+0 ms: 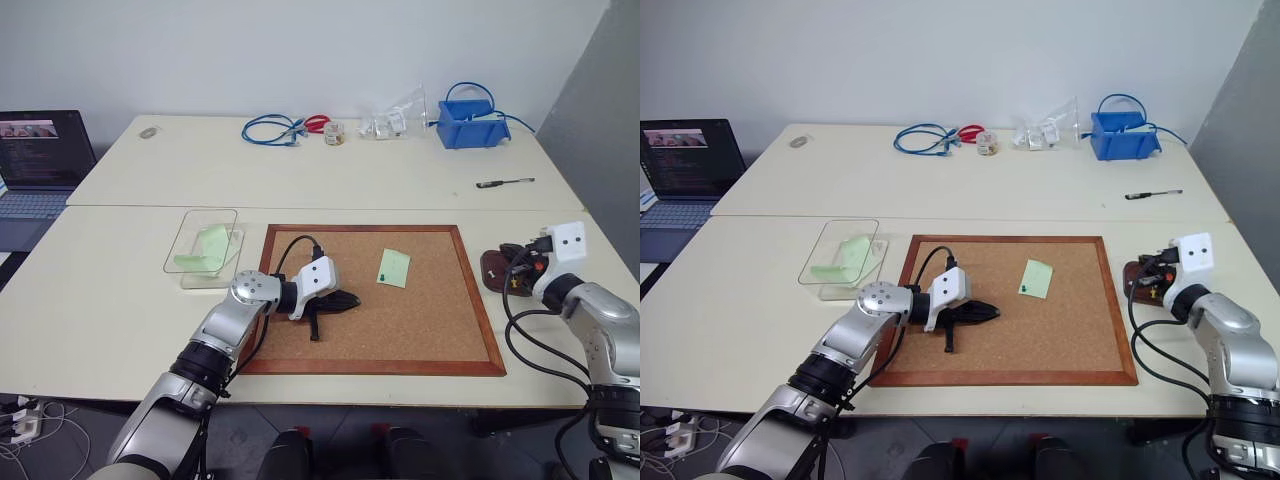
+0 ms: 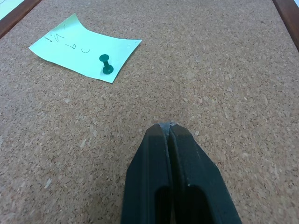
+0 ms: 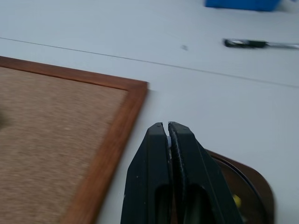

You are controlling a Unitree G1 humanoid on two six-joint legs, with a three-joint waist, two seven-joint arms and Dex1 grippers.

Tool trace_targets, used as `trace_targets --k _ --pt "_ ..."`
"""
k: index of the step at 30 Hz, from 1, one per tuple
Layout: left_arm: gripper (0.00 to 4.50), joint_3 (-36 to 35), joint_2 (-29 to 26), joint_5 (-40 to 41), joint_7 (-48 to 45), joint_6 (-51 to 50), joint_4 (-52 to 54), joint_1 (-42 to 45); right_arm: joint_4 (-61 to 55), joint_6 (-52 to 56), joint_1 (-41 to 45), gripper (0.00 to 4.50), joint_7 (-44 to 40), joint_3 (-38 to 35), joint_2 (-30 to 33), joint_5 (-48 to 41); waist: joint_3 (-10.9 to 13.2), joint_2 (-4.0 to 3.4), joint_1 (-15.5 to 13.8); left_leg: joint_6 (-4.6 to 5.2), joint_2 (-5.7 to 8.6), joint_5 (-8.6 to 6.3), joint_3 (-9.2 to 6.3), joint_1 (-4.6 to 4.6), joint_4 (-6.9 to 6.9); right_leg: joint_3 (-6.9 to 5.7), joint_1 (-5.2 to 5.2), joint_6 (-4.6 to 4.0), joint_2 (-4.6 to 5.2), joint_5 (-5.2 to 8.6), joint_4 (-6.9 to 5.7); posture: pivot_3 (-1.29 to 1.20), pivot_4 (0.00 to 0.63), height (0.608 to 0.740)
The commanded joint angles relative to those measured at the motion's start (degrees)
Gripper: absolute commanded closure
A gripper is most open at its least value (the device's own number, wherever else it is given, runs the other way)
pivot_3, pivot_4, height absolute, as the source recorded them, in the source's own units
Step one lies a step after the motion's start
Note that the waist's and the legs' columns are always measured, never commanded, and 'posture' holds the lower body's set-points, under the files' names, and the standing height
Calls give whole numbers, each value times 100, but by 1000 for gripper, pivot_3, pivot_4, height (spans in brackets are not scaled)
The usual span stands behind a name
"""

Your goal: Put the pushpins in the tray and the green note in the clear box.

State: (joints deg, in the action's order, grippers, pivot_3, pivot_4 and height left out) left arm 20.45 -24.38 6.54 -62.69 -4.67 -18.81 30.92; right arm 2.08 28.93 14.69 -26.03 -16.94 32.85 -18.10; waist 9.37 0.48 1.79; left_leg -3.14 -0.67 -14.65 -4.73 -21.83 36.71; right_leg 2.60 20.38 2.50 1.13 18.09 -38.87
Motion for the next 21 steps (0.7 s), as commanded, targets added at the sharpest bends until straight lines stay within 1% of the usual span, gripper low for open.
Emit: trace_targets --k 1,6,13,15,17,18,19,20,21 --pt "4500 177 -83 -411 68 -138 -451 -134 -87 -85 46 4445 143 -190 -5 -25 0 0 2 0 0 0 -1 0 0 -1 0 1 0 0 0 0 150 740" --pt "4500 178 -70 -415 64 -121 -477 -123 -20 8 -26 3606 184 -148 -5 -3 0 0 3 0 0 0 -1 -1 0 -1 0 1 0 0 0 0 150 740" --pt "4500 174 -63 -421 78 -119 -471 -140 90 -51 -54 2083 194 -124 -18 56 0 0 3 0 0 0 0 0 0 -1 0 5 0 3 0 0 150 740" --pt "4500 173 -68 -419 75 -120 -464 -149 132 -86 -61 1777 202 -114 -13 94 0 0 3 0 0 0 0 0 -1 -1 0 6 -1 4 0 0 150 740" --pt "4500 172 -74 -418 71 -124 -457 -157 163 -135 -70 1330 205 -95 -2 144 0 0 3 0 0 0 -1 0 -1 -1 0 6 0 4 0 0 150 740" --pt "4500 172 -77 -417 70 -126 -454 -159 168 -155 -73 1254 208 -88 0 167 0 0 3 0 0 0 -1 0 -1 -1 0 6 0 4 0 0 150 740" --pt "4500 172 -78 -417 69 -128 -452 -161 169 -169 -76 931 210 -84 2 180 0 0 3 0 0 0 0 0 -1 0 0 7 0 4 0 0 150 740" --pt "4500 171 -80 -418 67 -123 -460 -159 163 -186 -72 829 203 -82 -4 174 0 0 3 0 0 0 0 0 -1 -1 0 7 0 4 1 0 150 740" --pt "4500 170 -82 -419 66 -120 -465 -159 85 -283 -92 600 107 -33 13 173 0 0 3 0 0 0 -1 0 -1 -1 0 8 0 5 1 0 150 740"
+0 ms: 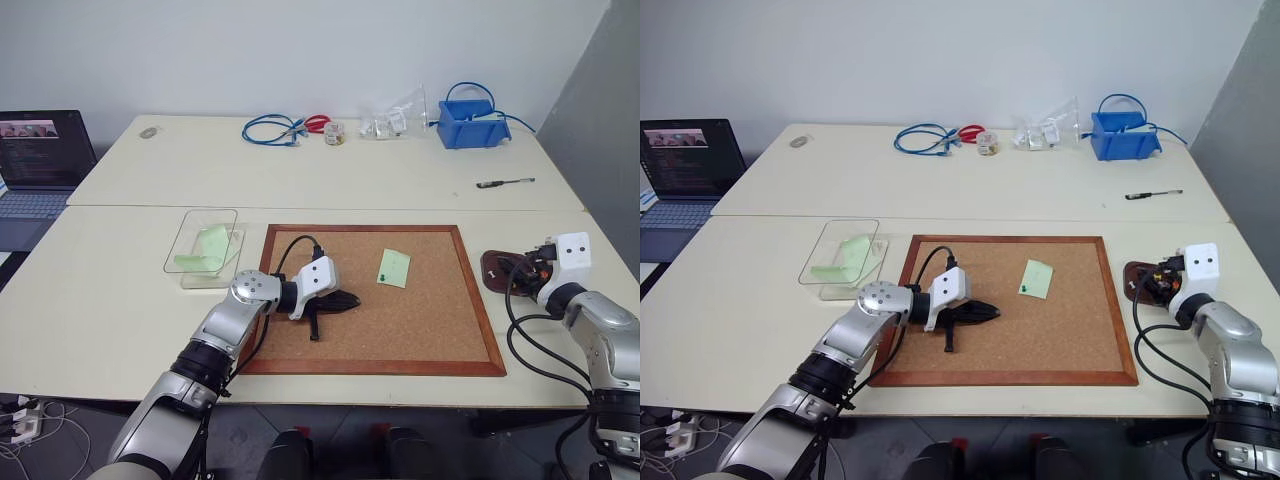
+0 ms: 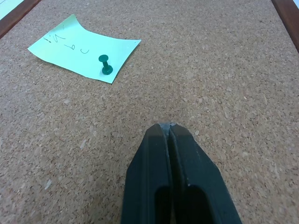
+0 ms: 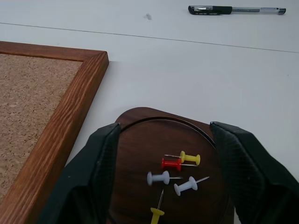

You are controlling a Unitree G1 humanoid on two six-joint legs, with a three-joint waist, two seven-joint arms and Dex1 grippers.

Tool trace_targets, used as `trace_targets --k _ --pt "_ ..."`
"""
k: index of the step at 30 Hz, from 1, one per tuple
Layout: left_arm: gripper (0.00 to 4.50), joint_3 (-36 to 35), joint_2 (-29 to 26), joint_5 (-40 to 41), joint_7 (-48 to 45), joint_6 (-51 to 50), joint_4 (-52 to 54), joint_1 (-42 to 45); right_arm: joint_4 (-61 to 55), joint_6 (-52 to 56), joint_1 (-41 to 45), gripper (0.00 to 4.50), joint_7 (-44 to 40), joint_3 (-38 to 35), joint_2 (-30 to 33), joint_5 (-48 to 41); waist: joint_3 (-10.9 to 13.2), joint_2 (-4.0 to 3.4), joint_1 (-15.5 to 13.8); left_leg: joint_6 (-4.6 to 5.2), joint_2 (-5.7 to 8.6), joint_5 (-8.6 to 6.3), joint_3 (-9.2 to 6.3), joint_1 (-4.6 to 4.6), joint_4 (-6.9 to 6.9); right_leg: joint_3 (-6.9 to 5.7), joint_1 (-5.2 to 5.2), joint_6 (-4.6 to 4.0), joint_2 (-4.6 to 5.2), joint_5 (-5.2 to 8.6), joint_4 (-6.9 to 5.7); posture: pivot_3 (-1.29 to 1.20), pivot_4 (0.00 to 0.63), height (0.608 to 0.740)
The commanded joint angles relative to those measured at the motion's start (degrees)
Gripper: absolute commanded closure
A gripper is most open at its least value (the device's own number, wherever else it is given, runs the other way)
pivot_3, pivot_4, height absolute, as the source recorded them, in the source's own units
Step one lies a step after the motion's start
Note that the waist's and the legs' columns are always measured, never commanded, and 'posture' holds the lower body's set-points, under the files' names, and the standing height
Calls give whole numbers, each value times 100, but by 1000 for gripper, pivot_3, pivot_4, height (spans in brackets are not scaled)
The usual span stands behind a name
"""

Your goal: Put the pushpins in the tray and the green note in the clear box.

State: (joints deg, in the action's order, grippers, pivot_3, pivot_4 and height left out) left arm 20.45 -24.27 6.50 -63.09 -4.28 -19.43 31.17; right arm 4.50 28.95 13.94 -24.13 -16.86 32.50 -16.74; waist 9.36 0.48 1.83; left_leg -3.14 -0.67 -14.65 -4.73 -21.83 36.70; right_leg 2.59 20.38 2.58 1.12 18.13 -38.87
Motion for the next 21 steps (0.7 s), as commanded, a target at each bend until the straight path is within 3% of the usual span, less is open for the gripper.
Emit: trace_targets --k 1,5,10,21 --pt "4500 170 -96 -415 104 -160 -401 -188 -313 -381 -49 600 -296 13 40 -64 0 0 0 0 0 0 0 0 0 0 0 0 0 0 0 0 150 740" --pt "4500 175 -102 -413 85 -157 -394 -201 -888 -1115 -273 600 -1519 755 217 -47 0 -1 6 0 0 0 0 2 -2 0 0 7 -1 4 1 0 150 740" --pt "4500 185 -90 -419 71 -142 -420 -179 -1122 -970 -122 600 -2355 1487 77 -329 1 3 3 0 -1 0 -2 4 -2 -2 -5 8 -1 4 5 0 150 740" --pt "4500 145 -82 -375 128 -178 -243 -263 171 -1432 859 600 -2693 2359 -678 51 4 6 1 0 -1 0 -5 3 -3 -5 -2 -2 -1 0 5 0 150 740"
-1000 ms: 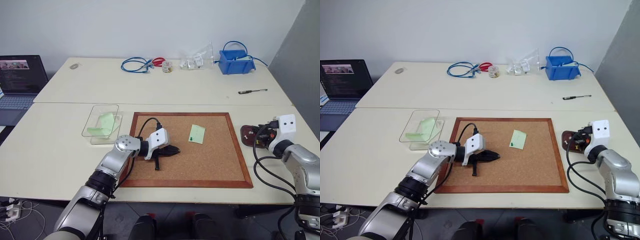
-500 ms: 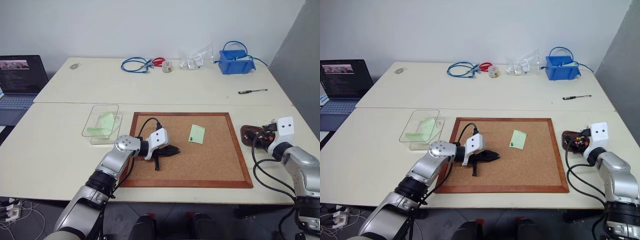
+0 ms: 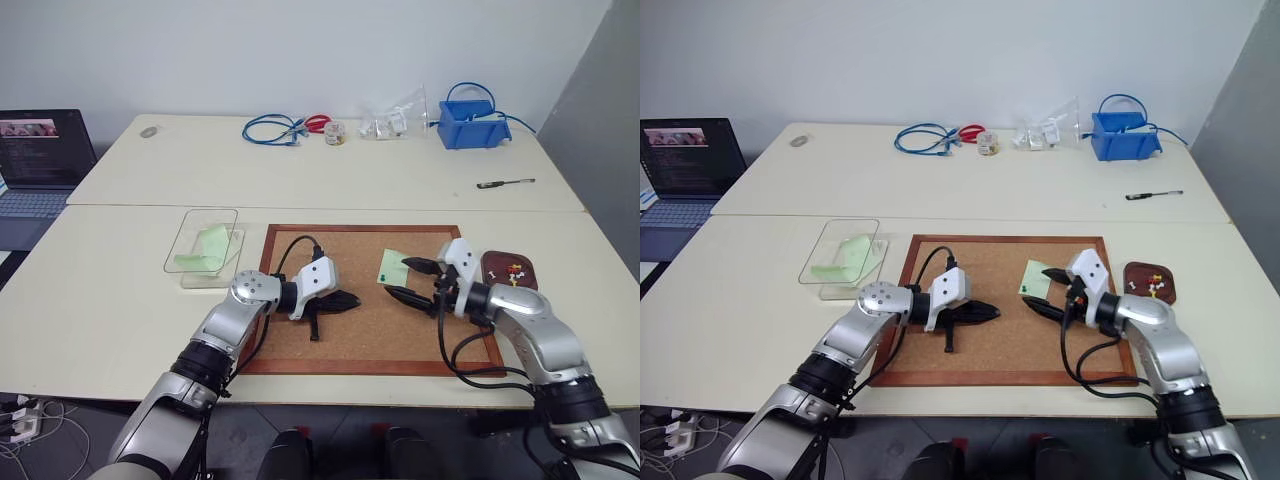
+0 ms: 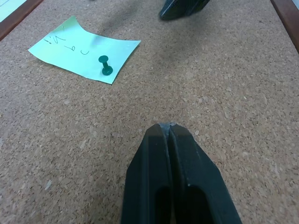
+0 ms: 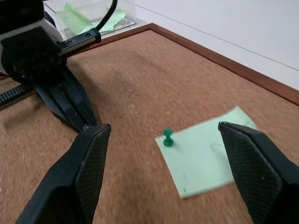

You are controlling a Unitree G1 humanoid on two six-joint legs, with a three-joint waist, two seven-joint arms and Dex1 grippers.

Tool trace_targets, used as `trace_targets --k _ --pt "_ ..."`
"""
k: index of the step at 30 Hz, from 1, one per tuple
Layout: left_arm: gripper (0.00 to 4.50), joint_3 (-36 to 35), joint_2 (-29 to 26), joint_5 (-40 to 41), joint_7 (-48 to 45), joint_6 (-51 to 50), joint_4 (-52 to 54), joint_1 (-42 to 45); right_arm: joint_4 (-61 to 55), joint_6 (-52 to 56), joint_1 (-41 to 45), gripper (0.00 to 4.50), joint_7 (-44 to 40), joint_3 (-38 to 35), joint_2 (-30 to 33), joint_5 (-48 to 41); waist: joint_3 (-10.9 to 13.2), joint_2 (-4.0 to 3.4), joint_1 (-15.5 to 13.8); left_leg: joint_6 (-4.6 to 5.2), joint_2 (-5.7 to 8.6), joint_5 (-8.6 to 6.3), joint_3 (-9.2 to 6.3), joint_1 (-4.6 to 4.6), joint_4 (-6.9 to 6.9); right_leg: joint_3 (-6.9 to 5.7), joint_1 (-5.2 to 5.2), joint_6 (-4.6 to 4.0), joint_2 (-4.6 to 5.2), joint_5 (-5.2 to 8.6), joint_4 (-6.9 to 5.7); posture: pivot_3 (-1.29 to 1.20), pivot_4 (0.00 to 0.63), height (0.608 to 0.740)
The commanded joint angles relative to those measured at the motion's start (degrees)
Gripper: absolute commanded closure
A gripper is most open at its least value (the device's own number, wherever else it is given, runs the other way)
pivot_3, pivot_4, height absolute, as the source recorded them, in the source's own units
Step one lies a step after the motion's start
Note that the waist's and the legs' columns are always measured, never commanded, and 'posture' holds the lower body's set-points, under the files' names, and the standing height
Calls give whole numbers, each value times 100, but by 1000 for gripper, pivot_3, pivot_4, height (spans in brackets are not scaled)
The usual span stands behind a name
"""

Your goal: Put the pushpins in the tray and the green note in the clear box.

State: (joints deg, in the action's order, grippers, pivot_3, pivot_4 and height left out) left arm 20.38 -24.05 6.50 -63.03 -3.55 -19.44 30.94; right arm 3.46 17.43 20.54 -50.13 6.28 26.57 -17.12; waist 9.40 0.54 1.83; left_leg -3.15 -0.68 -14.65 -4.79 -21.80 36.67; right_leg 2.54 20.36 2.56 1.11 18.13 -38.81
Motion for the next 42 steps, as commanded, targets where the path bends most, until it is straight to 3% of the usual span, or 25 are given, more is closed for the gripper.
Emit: trace_targets --k 1,8,27,34,42 --pt "4500 144 -114 -374 128 -255 -232 -249 368 -326 241 600 -113 63 -125 109 0 0 0 0 0 0 1 -1 0 1 1 -1 0 0 0 0 150 740" --pt "4500 113 -184 -380 122 -310 -161 -288 905 -626 400 600 -206 219 -323 318 1 -1 3 0 -1 0 0 0 -2 0 3 -11 0 -6 -1 0 150 740" --pt "4500 168 -121 -402 111 -312 -203 -231 1099 -788 428 4422 -190 105 -492 326 0 -1 6 0 -1 0 1 1 -3 1 3 -15 -1 -8 -4 0 150 740" --pt "4500 184 -109 -413 103 -309 -224 -221 968 -755 432 4488 -122 46 -473 318 0 -1 6 0 -1 0 1 1 -3 1 4 -15 -1 -8 -3 0 150 740" --pt "4500 182 -160 -418 80 -293 -222 -278 -364 270 595 4488 -25 -328 -247 -291 2 -4 4 0 -1 0 -1 -2 -3 1 6 -14 -1 -8 -4 0 150 740"
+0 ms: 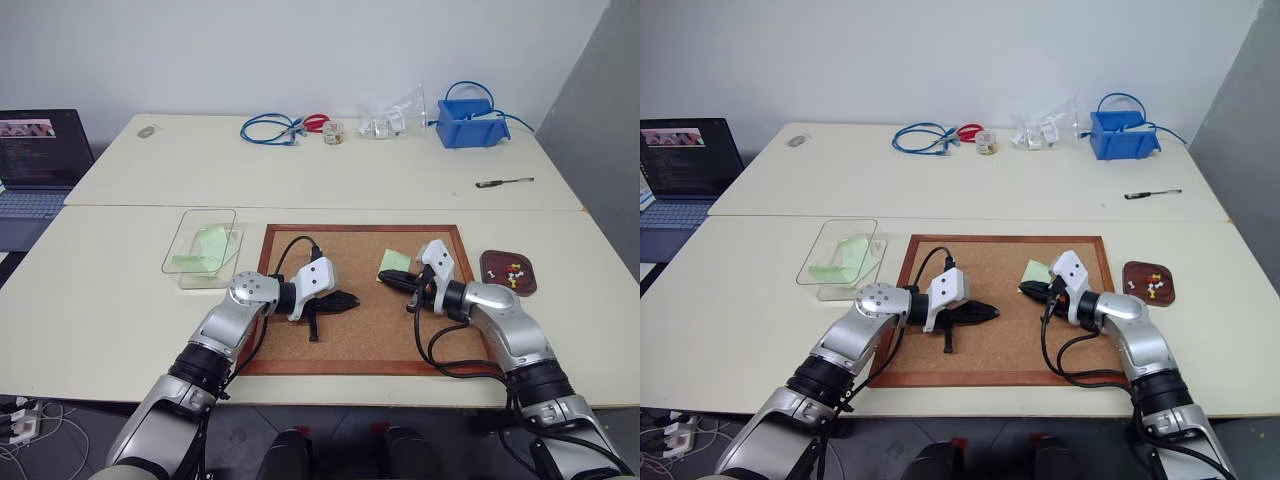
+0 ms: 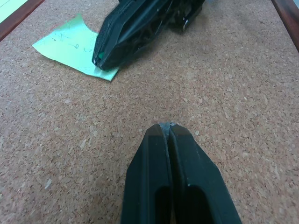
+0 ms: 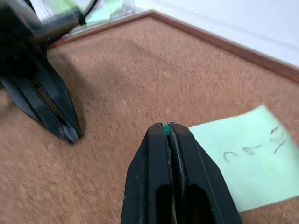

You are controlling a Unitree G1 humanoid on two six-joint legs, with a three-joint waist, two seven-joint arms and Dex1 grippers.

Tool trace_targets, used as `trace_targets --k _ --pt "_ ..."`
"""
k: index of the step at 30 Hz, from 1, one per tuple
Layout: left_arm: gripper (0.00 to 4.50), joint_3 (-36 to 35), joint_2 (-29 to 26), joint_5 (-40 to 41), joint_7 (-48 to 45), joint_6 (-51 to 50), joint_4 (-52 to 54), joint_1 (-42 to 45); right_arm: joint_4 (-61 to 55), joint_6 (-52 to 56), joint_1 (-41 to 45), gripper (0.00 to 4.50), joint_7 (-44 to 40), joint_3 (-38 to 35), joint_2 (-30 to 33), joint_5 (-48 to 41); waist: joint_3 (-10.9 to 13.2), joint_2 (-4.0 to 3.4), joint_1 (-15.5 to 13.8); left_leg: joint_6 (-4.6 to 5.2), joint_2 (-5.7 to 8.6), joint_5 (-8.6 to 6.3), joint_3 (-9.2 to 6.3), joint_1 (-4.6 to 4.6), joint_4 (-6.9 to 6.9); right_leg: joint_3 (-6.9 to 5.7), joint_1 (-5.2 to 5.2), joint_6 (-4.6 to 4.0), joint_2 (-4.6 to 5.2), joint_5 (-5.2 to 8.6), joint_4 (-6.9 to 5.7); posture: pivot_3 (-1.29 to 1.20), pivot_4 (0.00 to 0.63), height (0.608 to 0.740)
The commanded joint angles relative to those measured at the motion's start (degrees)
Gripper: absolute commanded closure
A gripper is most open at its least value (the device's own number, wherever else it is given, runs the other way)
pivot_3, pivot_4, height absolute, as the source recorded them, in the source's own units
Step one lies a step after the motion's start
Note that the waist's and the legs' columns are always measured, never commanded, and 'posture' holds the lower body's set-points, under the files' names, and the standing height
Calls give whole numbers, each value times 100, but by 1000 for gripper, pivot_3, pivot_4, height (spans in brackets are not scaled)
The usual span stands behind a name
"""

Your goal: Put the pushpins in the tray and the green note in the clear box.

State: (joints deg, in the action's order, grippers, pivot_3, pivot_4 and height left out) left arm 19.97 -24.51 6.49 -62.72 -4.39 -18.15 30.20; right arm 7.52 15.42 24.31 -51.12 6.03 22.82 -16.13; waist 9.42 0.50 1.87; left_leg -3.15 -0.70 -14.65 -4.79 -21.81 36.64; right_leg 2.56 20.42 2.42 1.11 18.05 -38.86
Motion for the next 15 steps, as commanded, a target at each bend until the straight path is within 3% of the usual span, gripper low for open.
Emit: trace_targets --k 1,8,11,15 --pt "4500 224 -116 -418 49 -204 -355 -209 -874 602 226 4488 106 -325 151 -432 0 0 1 0 0 0 -1 0 0 -1 0 1 0 0 0 0 150 740" --pt "4500 198 -98 -431 76 -56 -391 -160 -1284 1112 278 4488 127 -360 244 -626 0 1 0 0 0 0 0 1 -2 -1 0 1 0 1 1 0 150 740" --pt "4500 -293 -20 -181 339 669 -242 38 -1492 1518 341 4488 18 -441 403 -865 0 1 -2 0 0 0 0 -1 -2 -1 1 1 0 2 2 0 150 740" --pt "3687 -756 -211 4 203 2035 -381 367 -1646 2167 481 4500 -107 -544 649 -1262 35 20 -7 0 -1 0 -3 -34 0 -2 37 -2 2 -2 -5 0 150 740"
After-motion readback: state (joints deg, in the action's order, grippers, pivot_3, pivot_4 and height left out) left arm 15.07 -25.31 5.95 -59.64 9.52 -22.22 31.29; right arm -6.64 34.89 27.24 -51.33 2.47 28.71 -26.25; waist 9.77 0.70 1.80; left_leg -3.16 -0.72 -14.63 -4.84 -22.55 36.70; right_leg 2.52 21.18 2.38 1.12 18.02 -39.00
